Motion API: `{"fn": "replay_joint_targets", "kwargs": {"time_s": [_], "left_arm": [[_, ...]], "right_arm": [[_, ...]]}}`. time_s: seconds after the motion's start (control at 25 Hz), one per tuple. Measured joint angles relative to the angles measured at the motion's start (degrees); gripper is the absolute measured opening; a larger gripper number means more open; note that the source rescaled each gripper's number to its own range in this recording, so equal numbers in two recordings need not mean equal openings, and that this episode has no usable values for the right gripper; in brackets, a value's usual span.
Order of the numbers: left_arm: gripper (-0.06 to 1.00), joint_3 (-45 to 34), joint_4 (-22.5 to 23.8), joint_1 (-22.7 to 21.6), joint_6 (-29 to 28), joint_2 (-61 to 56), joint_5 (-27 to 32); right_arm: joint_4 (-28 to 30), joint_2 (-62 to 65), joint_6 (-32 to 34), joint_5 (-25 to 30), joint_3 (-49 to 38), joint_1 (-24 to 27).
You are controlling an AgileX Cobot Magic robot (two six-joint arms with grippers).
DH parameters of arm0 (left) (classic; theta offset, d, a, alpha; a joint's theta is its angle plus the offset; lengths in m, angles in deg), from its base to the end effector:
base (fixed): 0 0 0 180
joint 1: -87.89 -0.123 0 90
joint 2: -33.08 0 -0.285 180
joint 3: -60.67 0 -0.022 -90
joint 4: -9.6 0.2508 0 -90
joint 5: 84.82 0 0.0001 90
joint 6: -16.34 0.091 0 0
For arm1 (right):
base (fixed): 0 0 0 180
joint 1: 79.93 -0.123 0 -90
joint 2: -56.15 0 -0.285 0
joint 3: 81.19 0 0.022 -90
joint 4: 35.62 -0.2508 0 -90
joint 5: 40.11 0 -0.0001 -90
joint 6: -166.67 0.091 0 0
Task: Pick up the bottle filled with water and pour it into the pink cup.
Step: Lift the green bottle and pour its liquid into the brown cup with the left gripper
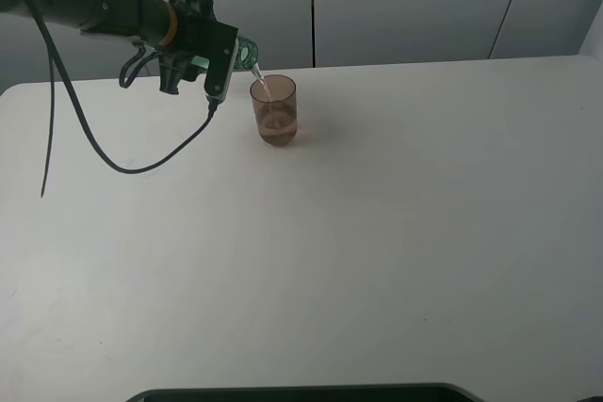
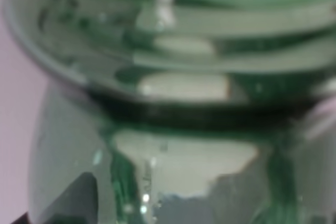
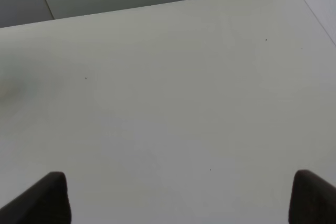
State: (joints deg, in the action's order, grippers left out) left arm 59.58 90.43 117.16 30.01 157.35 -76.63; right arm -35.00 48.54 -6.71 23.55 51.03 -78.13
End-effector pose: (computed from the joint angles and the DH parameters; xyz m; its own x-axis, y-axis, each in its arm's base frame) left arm 0.3988 -0.2088 0.1775 0.4246 0.8936 0.1454 0.4898 -0.3618 0.7932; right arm -0.0091 -0.0006 0.2770 -0.4779 0.1256 -0.8694 0.0933 0.9914 0.0919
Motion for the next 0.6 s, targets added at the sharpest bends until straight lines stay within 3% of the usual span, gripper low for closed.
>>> {"fn": "replay_joint_targets", "kwargs": {"time_s": [0.6], "left_arm": [[0.01, 0.0, 0.89, 0.0, 0.0, 0.0, 0.46]], "right_arm": [[0.0, 0.0, 0.0, 0.0, 0.0, 0.0]]}}
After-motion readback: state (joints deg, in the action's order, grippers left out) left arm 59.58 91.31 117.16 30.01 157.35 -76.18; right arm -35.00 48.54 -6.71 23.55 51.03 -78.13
